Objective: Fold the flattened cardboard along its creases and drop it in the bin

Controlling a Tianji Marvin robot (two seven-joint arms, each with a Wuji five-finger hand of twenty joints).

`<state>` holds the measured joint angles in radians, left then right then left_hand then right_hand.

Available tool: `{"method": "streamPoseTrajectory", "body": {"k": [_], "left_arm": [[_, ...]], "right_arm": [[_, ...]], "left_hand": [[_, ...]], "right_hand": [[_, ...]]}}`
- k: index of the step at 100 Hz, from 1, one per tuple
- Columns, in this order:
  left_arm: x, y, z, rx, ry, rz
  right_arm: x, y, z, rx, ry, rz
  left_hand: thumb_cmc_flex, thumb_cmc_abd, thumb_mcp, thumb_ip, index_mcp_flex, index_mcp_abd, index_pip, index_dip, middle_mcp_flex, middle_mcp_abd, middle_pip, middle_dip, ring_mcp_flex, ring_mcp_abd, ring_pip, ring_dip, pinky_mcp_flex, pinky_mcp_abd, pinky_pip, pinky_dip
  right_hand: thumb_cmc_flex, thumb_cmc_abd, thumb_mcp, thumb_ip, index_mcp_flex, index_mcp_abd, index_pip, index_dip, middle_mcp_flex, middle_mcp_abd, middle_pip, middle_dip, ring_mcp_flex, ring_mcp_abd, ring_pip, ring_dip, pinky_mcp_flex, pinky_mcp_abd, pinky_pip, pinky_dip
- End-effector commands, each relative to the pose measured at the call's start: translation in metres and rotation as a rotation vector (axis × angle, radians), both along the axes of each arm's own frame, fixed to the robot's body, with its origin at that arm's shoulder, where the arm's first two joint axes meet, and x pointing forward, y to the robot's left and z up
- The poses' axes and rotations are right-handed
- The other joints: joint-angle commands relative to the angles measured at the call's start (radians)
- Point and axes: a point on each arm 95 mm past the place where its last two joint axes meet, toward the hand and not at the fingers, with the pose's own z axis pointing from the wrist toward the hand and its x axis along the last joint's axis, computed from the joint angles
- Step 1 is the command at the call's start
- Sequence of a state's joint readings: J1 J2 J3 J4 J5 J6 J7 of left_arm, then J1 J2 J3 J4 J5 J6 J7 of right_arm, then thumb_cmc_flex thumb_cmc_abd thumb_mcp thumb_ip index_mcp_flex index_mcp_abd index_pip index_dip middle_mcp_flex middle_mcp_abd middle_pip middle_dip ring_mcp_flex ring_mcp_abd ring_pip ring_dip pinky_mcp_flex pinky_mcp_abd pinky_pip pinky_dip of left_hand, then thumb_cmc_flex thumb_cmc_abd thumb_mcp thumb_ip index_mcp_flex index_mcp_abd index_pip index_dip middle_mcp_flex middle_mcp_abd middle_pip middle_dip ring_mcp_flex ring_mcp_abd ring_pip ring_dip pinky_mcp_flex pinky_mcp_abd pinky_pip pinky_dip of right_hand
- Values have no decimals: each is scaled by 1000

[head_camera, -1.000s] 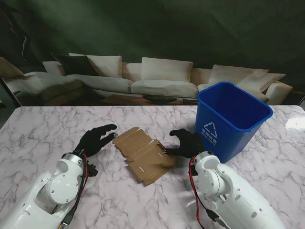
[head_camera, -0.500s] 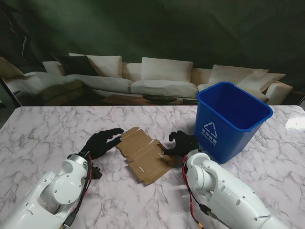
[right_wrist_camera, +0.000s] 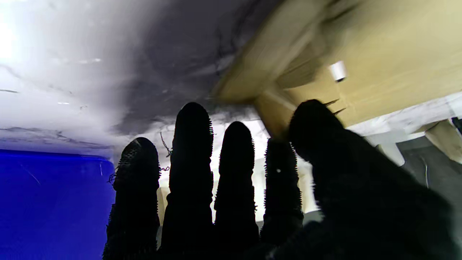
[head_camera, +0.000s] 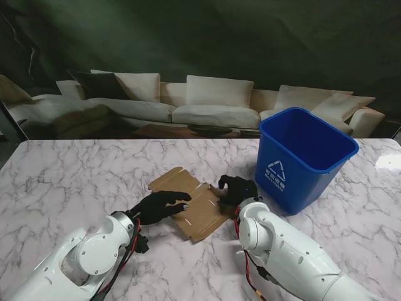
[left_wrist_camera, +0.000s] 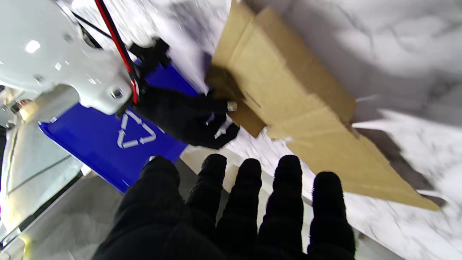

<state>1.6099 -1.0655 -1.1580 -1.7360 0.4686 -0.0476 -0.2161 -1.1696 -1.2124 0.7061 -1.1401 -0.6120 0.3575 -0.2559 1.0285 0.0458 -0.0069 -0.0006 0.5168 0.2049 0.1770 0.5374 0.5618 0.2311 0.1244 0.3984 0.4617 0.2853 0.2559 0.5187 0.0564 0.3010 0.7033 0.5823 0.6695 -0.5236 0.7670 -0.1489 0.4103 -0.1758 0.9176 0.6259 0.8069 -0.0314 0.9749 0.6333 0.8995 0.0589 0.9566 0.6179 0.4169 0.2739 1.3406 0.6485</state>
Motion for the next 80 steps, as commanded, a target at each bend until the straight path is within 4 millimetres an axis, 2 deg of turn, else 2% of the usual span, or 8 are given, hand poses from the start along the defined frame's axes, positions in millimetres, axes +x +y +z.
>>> {"method": "streamPoseTrajectory", "body": {"k": [1, 3, 9, 21, 28, 41, 80], "left_arm": [[-4, -8, -3, -1, 28, -42], [-5, -9, -4, 2, 39, -53], [-6, -13, -8, 9, 70, -84], [-7, -20, -17, 26, 118, -136], [-7, -22, -21, 51, 138, -163], [-7, -18, -27, 142, 167, -210], [4, 3, -30, 421, 230, -274]], "right_arm": [[0, 6, 0, 13, 9, -4], [1, 6, 0, 17, 6, -7], [2, 7, 0, 26, 4, -10], [1, 7, 1, 41, 15, -20], [0, 7, 1, 45, 22, -27], [-5, 8, 0, 42, 44, -41], [-22, 16, 0, 68, 111, -57]], "left_hand": [[-16, 40, -28, -12, 21, -1, 3, 3, -7, -13, -22, -14, -21, 5, -32, -11, -18, 26, -30, 2], [-14, 40, -27, -12, 21, -1, 5, 7, -3, -17, -27, -22, -18, 4, -37, -17, -18, 25, -38, -2], [-12, 38, -27, -13, 28, -1, 6, 16, -4, -21, -37, -42, -15, 0, -49, -36, -11, 26, -67, -20], [-9, 36, -26, -13, 35, -4, 10, 26, -16, -25, -53, -72, -18, -3, -61, -55, -9, 21, -83, -31], [-11, 37, -27, -13, 42, -4, 11, 28, -21, -27, -55, -79, -23, -5, -64, -59, -11, 21, -92, -36], [-21, 47, -29, -14, 70, 7, 17, 26, -14, -14, -52, -87, -25, -7, -66, -65, -10, 21, -105, -44], [-64, 81, -34, -20, 116, 15, 12, -20, -13, -61, -53, -118, -49, -26, -89, -96, -17, 2, -141, -56]], "right_hand": [[78, 23, 3, -30, 19, -95, 82, -45, 108, -45, 82, -11, 81, -9, 58, 33, 44, 17, 49, -3], [96, 30, -1, -29, 30, -106, 112, -68, 138, -48, 101, -21, 104, -7, 74, 38, 55, 21, 55, -5], [118, 43, 10, -29, 75, -111, 130, -81, 195, -38, 107, -45, 146, 5, 84, 36, 62, 35, 54, -10], [145, 47, 40, -25, 157, -98, 148, -83, 268, 14, 111, -78, 223, 21, 87, 22, 57, 64, 35, -21], [149, 41, 56, -22, 204, -79, 155, -81, 307, 39, 110, -82, 269, 28, 91, 14, 66, 78, 31, -24], [150, 29, 77, -17, 231, -38, 150, -87, 349, 61, 103, -79, 331, 38, 90, -2, 83, 88, 27, -29], [158, 48, 78, -14, 245, 30, 130, -107, 397, 72, 75, -84, 397, 59, 53, -42, 104, 100, 18, -49]]}}
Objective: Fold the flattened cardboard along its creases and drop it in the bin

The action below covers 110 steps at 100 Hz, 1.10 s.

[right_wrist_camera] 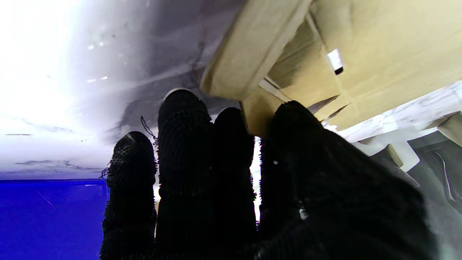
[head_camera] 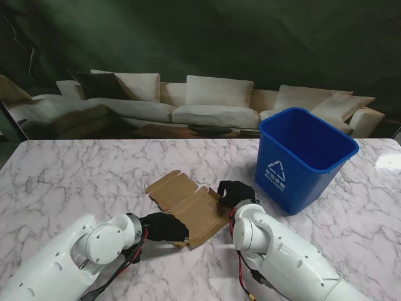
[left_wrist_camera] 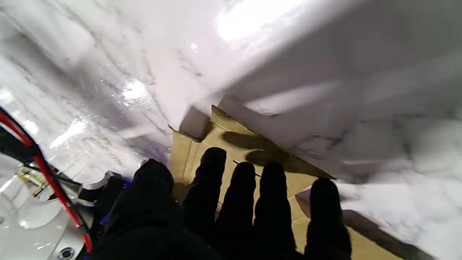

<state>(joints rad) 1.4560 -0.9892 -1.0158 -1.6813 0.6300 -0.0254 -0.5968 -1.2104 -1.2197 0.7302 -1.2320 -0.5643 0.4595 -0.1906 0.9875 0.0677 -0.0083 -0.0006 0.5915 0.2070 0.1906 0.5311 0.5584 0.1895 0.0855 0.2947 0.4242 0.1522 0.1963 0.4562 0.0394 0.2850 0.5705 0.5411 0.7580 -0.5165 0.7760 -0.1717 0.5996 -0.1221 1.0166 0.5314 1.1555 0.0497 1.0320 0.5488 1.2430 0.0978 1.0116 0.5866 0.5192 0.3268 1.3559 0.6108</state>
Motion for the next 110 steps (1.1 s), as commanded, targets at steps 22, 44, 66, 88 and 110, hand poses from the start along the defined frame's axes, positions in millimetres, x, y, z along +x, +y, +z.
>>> {"method": "streamPoseTrajectory", "body": {"k": [22, 44, 66, 88, 110], "left_arm": [[9, 24, -4, 125, 13, 0], [18, 34, -6, 186, 13, 7], [23, 33, -9, 222, 20, -29], [28, 31, -13, 282, 40, -115], [28, 29, -16, 300, 53, -166]], "right_arm": [[-36, 6, -5, 52, 107, 33], [-65, 16, -3, 133, 159, 64], [-85, 26, -3, 168, 221, 109], [-100, 20, 2, 182, 248, 118], [-104, 1, 28, 183, 155, 87]], "left_hand": [[-24, 56, -31, -20, 26, -6, -4, -23, -19, -28, -7, -17, -15, 102, -29, -36, 2, 11, -15, -11], [-18, 52, -30, -20, 10, -13, -5, -27, -50, -34, -11, -21, -23, 83, -32, -39, 1, 4, -22, -7], [-8, 37, -28, -18, -14, -28, -11, -32, -142, -73, -34, -40, -43, 66, -42, -48, 6, -8, -26, -3], [50, -29, -22, -21, -19, -62, 18, 33, -163, -166, -13, -61, -49, 7, -50, -66, 8, -34, -34, 3], [76, -49, -20, -24, -11, -80, 26, 51, -161, -192, 11, -68, -47, -9, -53, -72, 8, -42, -32, 6]], "right_hand": [[96, 92, 26, 4, 53, -7, 12, -24, 49, -11, 7, -8, 64, 31, -28, -23, -1, 55, -1, -25], [108, 130, -4, 5, 43, 24, -9, -39, 33, -19, -17, -20, 45, 47, -66, -33, -19, 58, -14, -36], [106, 160, -22, 4, 9, 70, -35, -61, -6, -24, -33, -26, 1, 57, -100, -37, -48, 50, -29, -43], [-224, 220, -234, 110, -71, 128, -420, -34, -260, 37, -177, -60, -261, 94, -263, -41, -177, 32, -103, -46], [-299, 245, -372, 117, -158, 167, -569, -67, -548, 86, -381, -149, -487, 69, -456, -108, -287, 17, -194, -76]]}}
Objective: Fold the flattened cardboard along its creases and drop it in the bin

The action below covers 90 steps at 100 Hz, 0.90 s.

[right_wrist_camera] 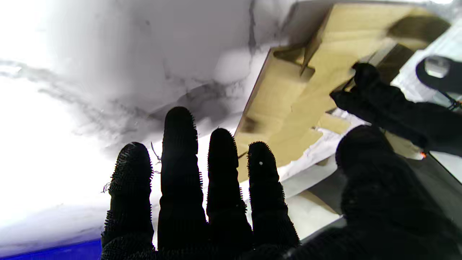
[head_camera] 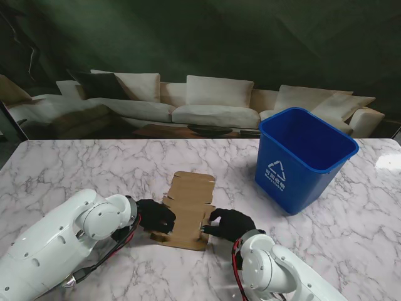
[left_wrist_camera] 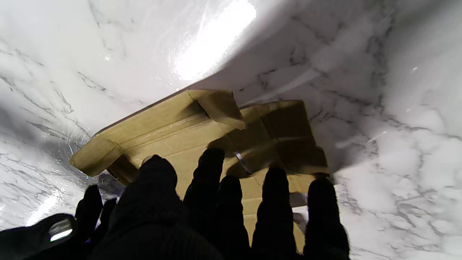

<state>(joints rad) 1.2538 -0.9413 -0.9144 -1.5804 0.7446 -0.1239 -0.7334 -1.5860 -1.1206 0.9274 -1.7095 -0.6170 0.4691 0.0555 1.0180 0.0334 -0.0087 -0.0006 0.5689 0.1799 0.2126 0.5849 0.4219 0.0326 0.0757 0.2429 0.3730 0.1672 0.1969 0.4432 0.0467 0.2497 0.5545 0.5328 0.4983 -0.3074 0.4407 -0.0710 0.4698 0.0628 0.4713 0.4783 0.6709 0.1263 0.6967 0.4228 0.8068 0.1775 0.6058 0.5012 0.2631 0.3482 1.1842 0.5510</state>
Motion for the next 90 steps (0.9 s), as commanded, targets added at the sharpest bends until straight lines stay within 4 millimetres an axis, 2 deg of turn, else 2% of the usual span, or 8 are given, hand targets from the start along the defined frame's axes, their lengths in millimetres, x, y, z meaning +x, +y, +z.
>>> {"method": "streamPoseTrajectory", "body": {"k": [1, 25, 36, 48, 70, 90], "left_arm": [[-12, 9, -29, 47, 90, 0], [-13, 6, -29, 46, 92, -19], [-14, 5, -29, 42, 88, -18], [-14, 5, -30, 39, 90, -22], [-15, 4, -32, 44, 90, -31], [-15, 4, -31, 42, 90, -26]], "right_arm": [[-1, -4, 8, 7, -27, -6], [9, -14, 39, 32, -155, -23], [21, -15, 49, 65, -207, -7], [37, -15, 56, 82, -237, 26], [70, -11, 49, 77, -201, 11], [95, -16, 31, -1, -138, -33]], "left_hand": [[46, -14, -20, -24, 12, -54, 4, -2, -24, -35, 22, -16, 4, -23, -54, -60, 0, -6, -16, 15], [39, -5, -21, -25, 12, -55, 3, 0, -24, -30, 29, -22, 2, -26, -55, -63, -1, -10, -16, 16], [35, 0, -22, -25, 11, -55, 2, 2, -22, -29, 31, -24, 1, -23, -54, -63, -1, -10, -15, 17], [36, 0, -21, -24, 10, -58, 3, 5, -22, -28, 31, -25, 2, -21, -53, -63, -1, -10, -14, 18], [38, 0, -20, -24, 10, -60, 5, 9, -20, -26, 32, -25, 2, -21, -51, -63, -1, -12, -11, 19], [38, 5, -20, -23, 9, -59, 4, 9, -20, -22, 31, -25, 3, -19, -51, -63, -3, -10, -10, 19]], "right_hand": [[-40, 38, -38, 16, -29, -18, -24, -14, -72, 11, -50, -25, -59, -11, -56, -25, -34, -5, -24, -17], [-27, 70, -79, 25, -44, -29, -38, -1, -184, 11, -107, -80, -215, -26, -249, -121, -122, -16, -123, -53], [-8, 77, -91, 28, -61, -30, -48, 0, -233, 0, -151, -115, -279, -42, -340, -171, -169, -22, -186, -77], [2, 83, -99, 31, -136, -13, -89, -15, -287, -6, -186, -135, -323, -48, -399, -205, -202, -34, -237, -97], [-3, 91, -105, 33, -188, 32, -147, -51, -318, -1, -214, -151, -307, -50, -411, -212, -185, -34, -235, -91], [21, 92, -110, 33, -211, -9, -148, -55, -321, -6, -195, -143, -313, -52, -399, -201, -193, -41, -226, -78]]}}
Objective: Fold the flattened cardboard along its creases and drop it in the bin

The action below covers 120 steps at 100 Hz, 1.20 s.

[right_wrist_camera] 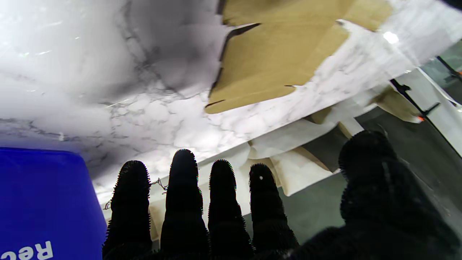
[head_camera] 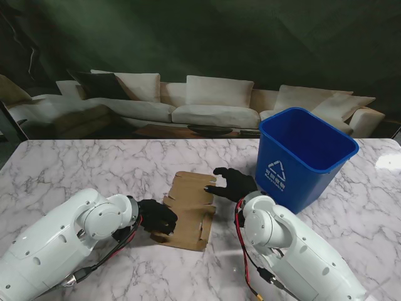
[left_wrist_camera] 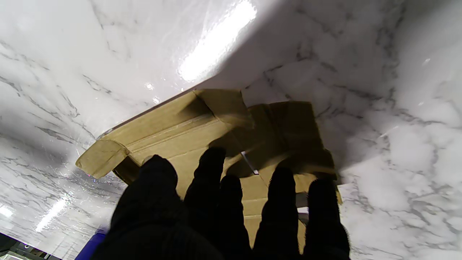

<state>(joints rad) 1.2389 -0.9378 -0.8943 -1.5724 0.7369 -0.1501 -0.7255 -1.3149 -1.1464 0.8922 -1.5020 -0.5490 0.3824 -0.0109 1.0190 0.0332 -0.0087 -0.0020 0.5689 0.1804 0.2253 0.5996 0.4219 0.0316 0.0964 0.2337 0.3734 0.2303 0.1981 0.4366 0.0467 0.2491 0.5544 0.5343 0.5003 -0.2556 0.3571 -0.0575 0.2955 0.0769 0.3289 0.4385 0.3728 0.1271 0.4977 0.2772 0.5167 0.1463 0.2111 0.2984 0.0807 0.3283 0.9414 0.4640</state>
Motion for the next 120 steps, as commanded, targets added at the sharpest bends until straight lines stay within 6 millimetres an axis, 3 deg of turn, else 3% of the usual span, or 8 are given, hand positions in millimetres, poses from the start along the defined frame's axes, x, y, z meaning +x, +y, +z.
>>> {"method": "streamPoseTrajectory", "body": {"k": [1, 66, 87, 104, 107, 109, 112, 120], "left_arm": [[-15, 8, -30, 46, 92, 7], [-16, 5, -34, 50, 109, -2], [-17, 5, -34, 50, 112, 0], [-17, 5, -34, 50, 113, 1], [-17, 5, -34, 50, 113, 1], [-17, 5, -34, 50, 114, 1], [-17, 5, -34, 50, 115, 1], [-17, 4, -34, 50, 117, 0]], "right_arm": [[5, -4, -5, 5, 28, -21], [34, 26, -29, 161, 174, -78], [38, 38, -34, 191, 210, -77], [39, 41, -35, 195, 196, -77], [40, 41, -34, 194, 194, -80], [40, 41, -34, 193, 193, -81], [41, 41, -35, 193, 191, -83], [42, 42, -36, 194, 188, -94]], "left_hand": [[36, 5, -20, -22, 9, -60, -9, -6, -20, -20, 11, -16, 2, -82, -52, -56, -3, -9, -10, 18], [38, 6, -20, -21, 10, -60, -8, -4, -18, -16, 11, -15, 6, -80, -48, -54, -1, -10, 0, 20], [38, 7, -20, -21, 11, -60, -8, -4, -19, -18, 11, -15, 6, -79, -47, -53, -2, -10, 3, 20], [37, 8, -20, -21, 11, -59, -8, -4, -21, 11, 9, -16, 7, -77, -46, -53, -2, -9, 4, 20], [37, 7, -20, -21, 11, -60, -8, -4, -18, -12, 9, -16, 6, -77, -47, -53, -2, -9, 4, 20], [37, 8, -20, -21, 10, -59, -8, -4, -21, 17, 7, -17, 6, -77, -47, -53, -2, -9, 4, 20], [37, 8, -20, -21, 10, -59, -8, -4, -18, -11, 8, -16, 7, -77, -46, -52, -3, -9, 4, 19], [37, 8, -20, -21, 10, -60, -8, -4, -21, 24, 4, -17, 7, -77, -46, -52, -2, -10, 6, 20]], "right_hand": [[18, 40, -27, 20, -40, -22, -6, -16, -24, -7, 5, 2, -22, -20, -3, 2, -10, -21, 18, 10], [25, 44, -40, 23, -73, 52, -17, -35, -118, 39, -32, -18, 0, 26, -2, -7, 9, -7, 6, 3], [31, 48, -45, 23, -72, 58, -17, -38, -135, 49, -36, -22, 10, 75, -11, -19, 20, 5, 11, -5], [31, 50, -49, 24, -74, 47, -12, -36, -157, 41, -33, -22, -23, 42, -26, -28, 1, -7, 12, -10], [31, 51, -49, 24, -73, 47, -10, -35, -160, 41, -32, -22, -34, 42, -31, -30, -3, -8, 10, -12], [31, 50, -49, 24, -73, 47, -10, -35, -163, 39, -32, -22, -41, 39, -34, -31, -5, -9, 9, -13], [31, 50, -50, 24, -72, 48, -9, -35, -169, 39, -33, -22, -51, 40, -39, -34, -9, -10, 6, -15], [32, 50, -50, 24, -67, 49, -6, -34, -184, 39, -35, -24, -84, 47, -64, -49, -21, -12, -11, -25]]}}
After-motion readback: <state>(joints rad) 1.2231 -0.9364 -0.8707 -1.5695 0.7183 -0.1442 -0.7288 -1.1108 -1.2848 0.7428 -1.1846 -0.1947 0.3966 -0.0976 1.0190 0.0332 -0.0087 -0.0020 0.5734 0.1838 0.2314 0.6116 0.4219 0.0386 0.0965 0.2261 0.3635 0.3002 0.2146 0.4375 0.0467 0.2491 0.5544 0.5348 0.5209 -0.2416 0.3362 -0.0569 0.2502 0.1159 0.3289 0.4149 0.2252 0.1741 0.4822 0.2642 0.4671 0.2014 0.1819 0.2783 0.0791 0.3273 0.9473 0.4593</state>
